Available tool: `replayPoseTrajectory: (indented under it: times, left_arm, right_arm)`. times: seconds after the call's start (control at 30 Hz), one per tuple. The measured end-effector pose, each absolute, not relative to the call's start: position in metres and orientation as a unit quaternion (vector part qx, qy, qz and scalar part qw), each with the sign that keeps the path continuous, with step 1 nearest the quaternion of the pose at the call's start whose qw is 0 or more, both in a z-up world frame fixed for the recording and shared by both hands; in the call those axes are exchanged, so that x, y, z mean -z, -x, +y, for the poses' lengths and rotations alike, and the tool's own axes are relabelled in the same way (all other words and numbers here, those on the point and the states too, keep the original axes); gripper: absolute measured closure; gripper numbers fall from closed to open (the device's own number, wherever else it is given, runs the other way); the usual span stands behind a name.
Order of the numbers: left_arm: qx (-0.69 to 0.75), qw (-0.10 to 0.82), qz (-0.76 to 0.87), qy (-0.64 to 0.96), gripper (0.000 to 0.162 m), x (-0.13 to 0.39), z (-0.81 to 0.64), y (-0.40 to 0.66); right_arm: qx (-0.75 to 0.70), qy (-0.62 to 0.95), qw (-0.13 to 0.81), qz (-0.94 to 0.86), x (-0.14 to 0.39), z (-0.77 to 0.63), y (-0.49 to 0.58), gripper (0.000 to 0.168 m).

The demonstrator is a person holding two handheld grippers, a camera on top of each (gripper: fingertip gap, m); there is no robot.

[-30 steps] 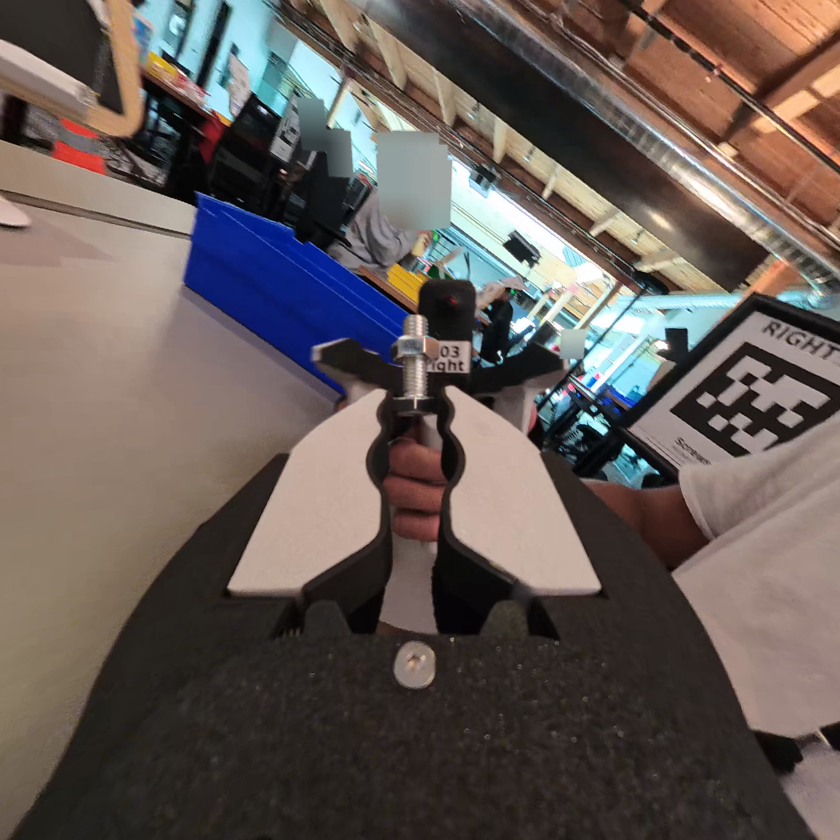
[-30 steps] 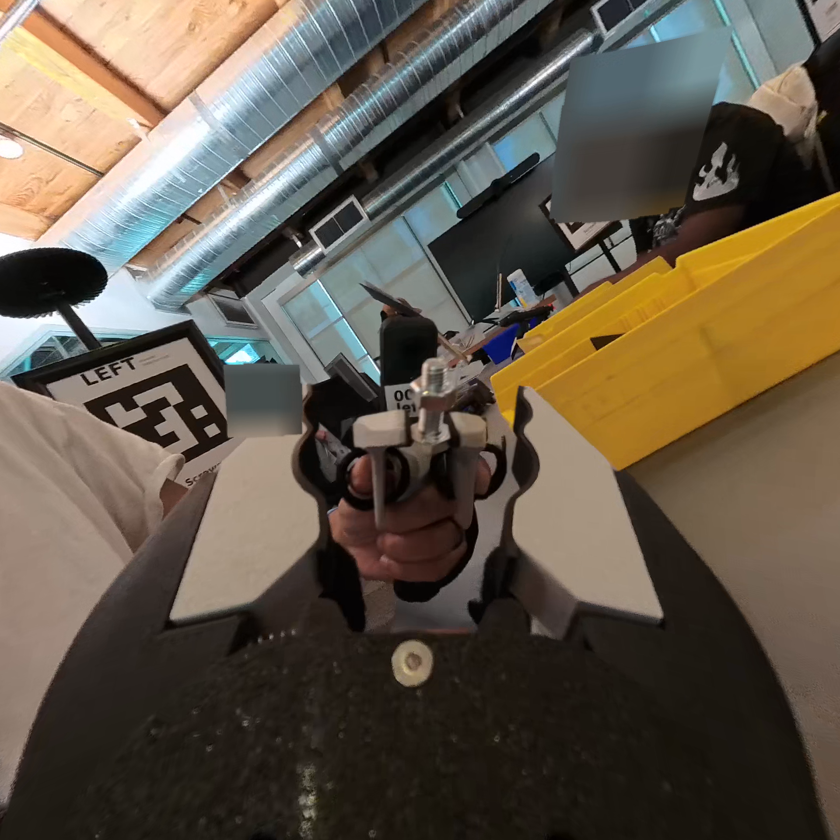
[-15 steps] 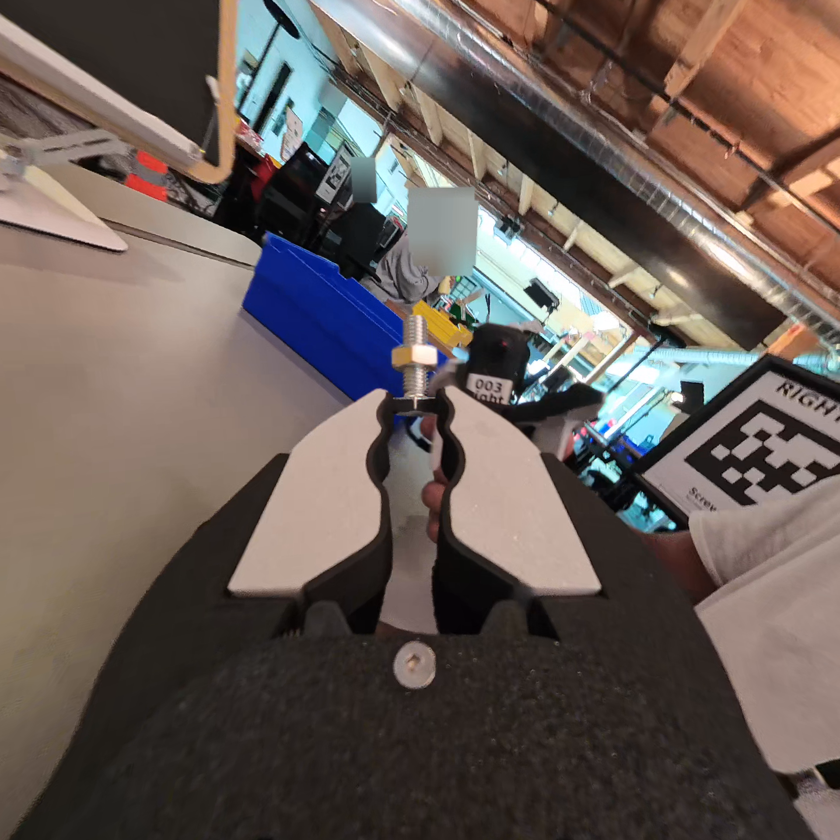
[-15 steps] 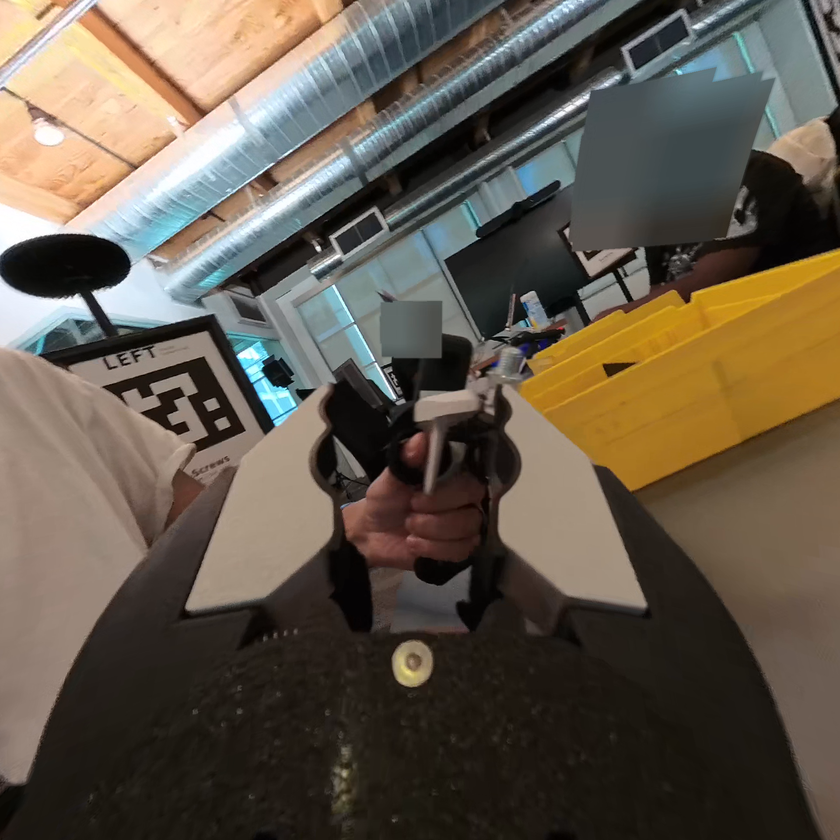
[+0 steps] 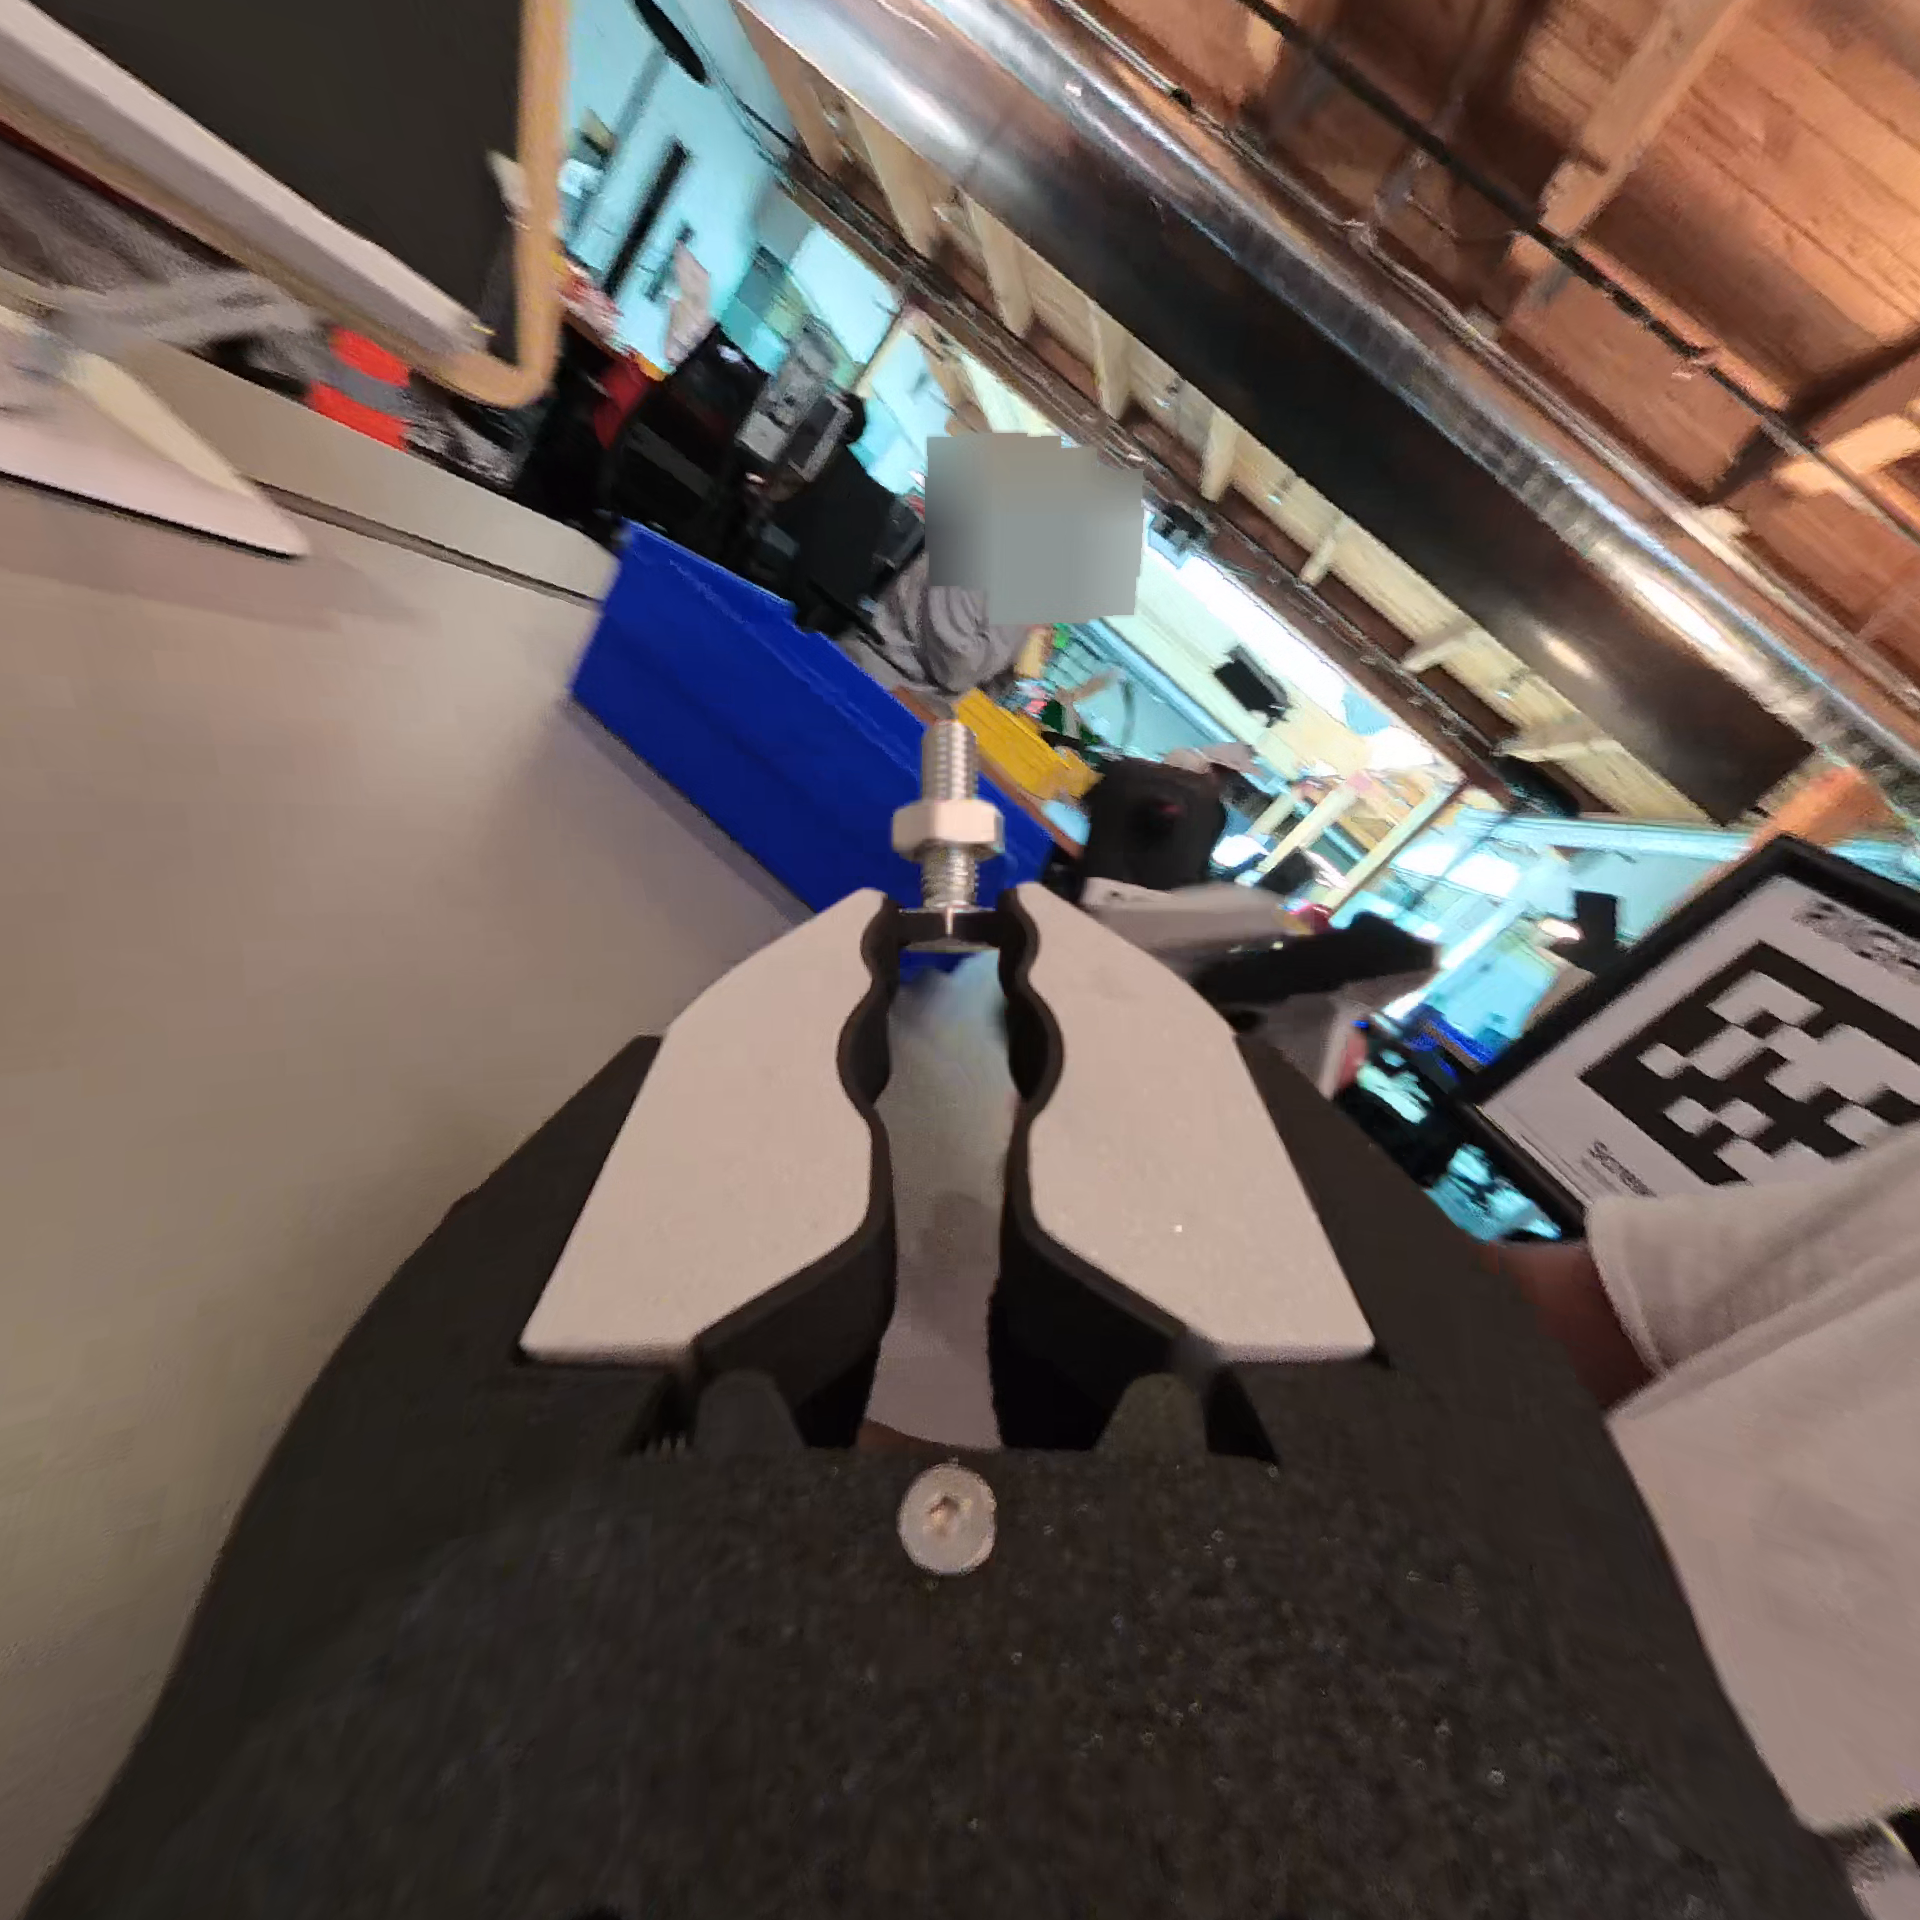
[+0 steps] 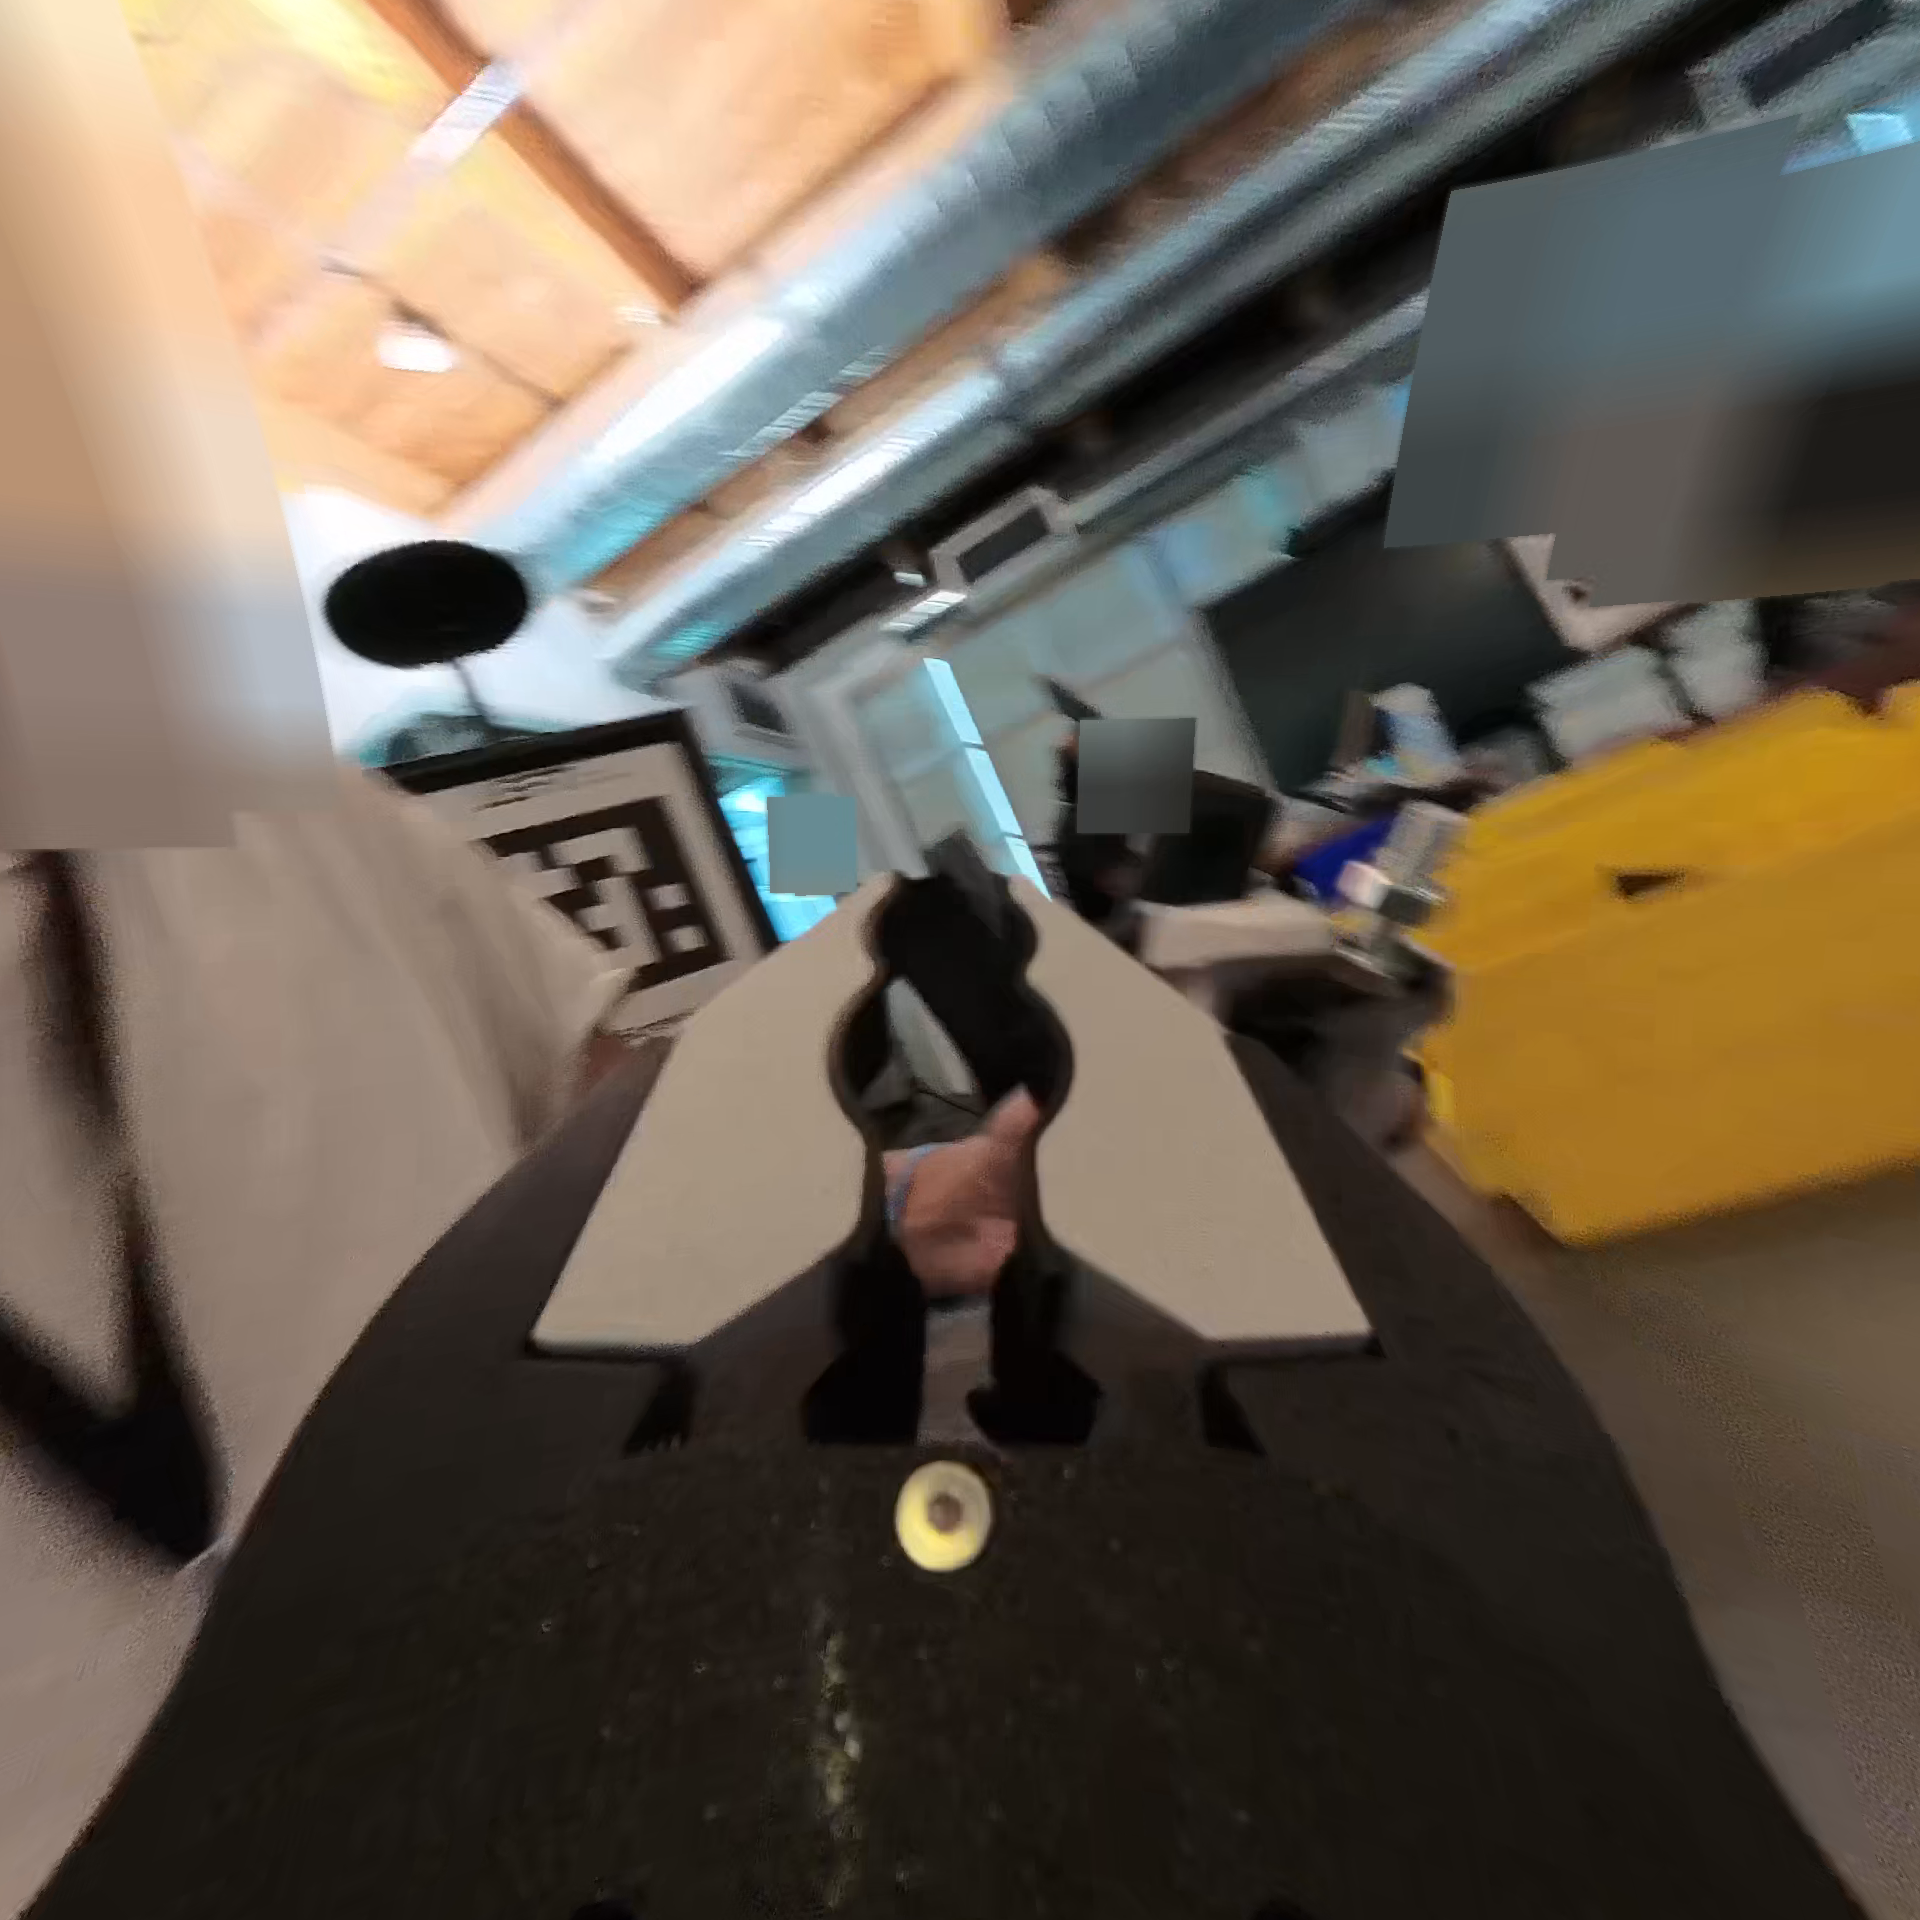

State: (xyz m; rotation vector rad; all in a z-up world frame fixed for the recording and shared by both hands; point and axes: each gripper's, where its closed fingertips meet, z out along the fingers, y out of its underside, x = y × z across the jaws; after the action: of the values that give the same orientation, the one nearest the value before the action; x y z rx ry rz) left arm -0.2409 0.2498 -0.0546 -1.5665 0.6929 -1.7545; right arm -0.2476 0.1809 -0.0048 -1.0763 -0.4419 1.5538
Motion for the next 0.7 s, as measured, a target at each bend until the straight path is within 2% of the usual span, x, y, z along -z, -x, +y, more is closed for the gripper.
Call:
replayPoseTrajectory:
  times: [0.07,0.13,0.2,0.37,0.43,0.53,0.7]
  left_arm:
    - [0.665,0.343,0.261,0.610,0.144,0.057,0.257,0.247]
    - [0.667,0.345,0.264,0.606,0.144,0.055,0.255,0.247]
    - [0.669,0.339,0.280,0.600,0.144,0.054,0.246,0.241]
    - [0.682,0.307,0.332,0.575,0.144,0.053,0.214,0.225]
    - [0.679,0.303,0.347,0.572,0.144,0.054,0.206,0.220]
    - [0.674,0.302,0.358,0.572,0.144,0.056,0.200,0.215]
    - [0.644,0.329,0.381,0.576,0.142,0.058,0.200,0.215]
  right_arm:
    - [-0.659,0.452,0.571,-0.188,0.002,0.179,0.244,0.151]
    - [-0.638,0.483,0.576,-0.166,0.010,0.193,0.239,0.136]
    - [-0.621,0.515,0.576,-0.131,0.020,0.210,0.231,0.129]
    - [-0.590,0.561,0.573,-0.093,0.036,0.230,0.220,0.124]
    - [-0.591,0.560,0.572,-0.100,0.036,0.228,0.222,0.128]
    - [-0.601,0.550,0.569,-0.116,0.034,0.223,0.223,0.159]
    - [-0.573,0.573,0.567,-0.146,0.033,0.220,0.221,0.160]
